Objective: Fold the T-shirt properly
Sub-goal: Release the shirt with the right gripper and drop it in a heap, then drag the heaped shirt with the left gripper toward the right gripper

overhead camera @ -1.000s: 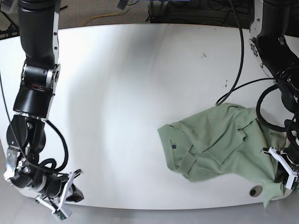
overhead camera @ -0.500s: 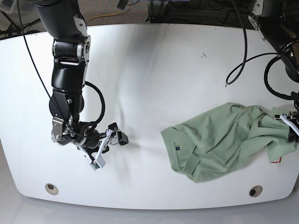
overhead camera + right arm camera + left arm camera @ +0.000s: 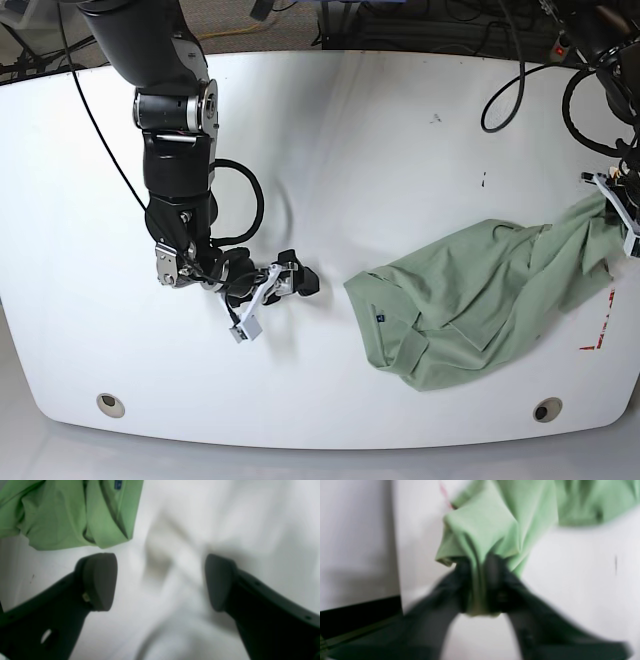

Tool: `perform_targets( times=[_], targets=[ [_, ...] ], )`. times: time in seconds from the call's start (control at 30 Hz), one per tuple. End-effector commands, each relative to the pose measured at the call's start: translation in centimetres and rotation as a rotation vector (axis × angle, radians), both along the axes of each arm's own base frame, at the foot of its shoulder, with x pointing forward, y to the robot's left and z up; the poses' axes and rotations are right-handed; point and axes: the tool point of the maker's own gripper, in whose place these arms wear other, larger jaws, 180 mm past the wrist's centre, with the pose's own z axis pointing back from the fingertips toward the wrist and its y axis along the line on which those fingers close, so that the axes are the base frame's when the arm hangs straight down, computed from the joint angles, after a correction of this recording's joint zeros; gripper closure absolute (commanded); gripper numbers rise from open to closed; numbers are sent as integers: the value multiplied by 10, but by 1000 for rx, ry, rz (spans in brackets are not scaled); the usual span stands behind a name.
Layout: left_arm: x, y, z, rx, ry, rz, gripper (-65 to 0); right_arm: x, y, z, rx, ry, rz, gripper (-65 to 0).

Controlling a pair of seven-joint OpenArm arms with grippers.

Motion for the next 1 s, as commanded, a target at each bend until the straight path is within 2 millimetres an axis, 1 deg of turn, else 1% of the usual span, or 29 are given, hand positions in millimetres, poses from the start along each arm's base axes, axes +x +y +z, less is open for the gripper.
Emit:
perform_targets(
  times=[0.0, 0.03, 0.1, 0.13, 0.2, 0.27, 0.3, 0.33, 0.37, 0.4, 0.43, 0.5, 0.53, 0.6, 0.73, 0.8, 0.87, 0.97],
  targets=[
    [6, 9, 21, 42, -49, -1, -344, 20, -4, 27, 25, -73, -15, -495],
    [6, 9, 21, 42, -48, 0, -388, 20, -5, 27, 25, -73, -16, -490],
    [8, 7, 22, 39, -52, -8, -442, 19, -6, 26, 23, -71, -15, -480],
    [9, 5, 22, 37, -52, -15, -443, 18, -6, 25, 17, -63, -10, -482],
    [18, -8, 23, 28, -59, -67, -437, 16, -7, 24, 6, -51, -2, -482],
    [37, -31, 28, 13, -80, -146, -433, 17, -7, 28, -1, -64, 3, -482],
    [45, -44, 29, 4, -85, -177, -433, 19, -8, 34, -6, -86, 3, -482],
    [50, -51, 28, -4, -88, -193, -433, 19, -8, 35, -8, -96, 3, -482],
    [60, -72, 24, -36, -89, -221, -433, 16, -9, 36, -13, -110, 3, -482],
    [66, -82, 22, -62, -94, -228, -433, 16, -9, 38, -15, -119, 3, -482],
    [74, -97, 17, -96, -96, -236, -433, 16, -10, 41, -18, -134, 3, -482],
    [89, -114, 9, -136, -102, -239, -433, 16, -10, 45, -26, -145, 7, -482],
    [95, -119, 5, -139, -102, -244, -433, 14, -10, 43, -32, -135, 12, -482],
    [107, -135, -12, -144, -81, -276, -433, 12, -10, 40, -38, -119, 19, -482],
    [117, -155, -46, -160, -32, -310, -433, 11, -11, 40, -36, -116, 17, -482],
    [118, -167, -62, -176, -14, -322, -433, 11, -17, 39, -45, -115, 11, -482],
    [118, -171, -83, -175, 19, -318, -433, 11, -24, 38, -54, -113, 5, -482],
    [116, -181, -107, -185, 52, -334, -433, 12, -26, 38, -58, -113, 1, -482]
  ],
)
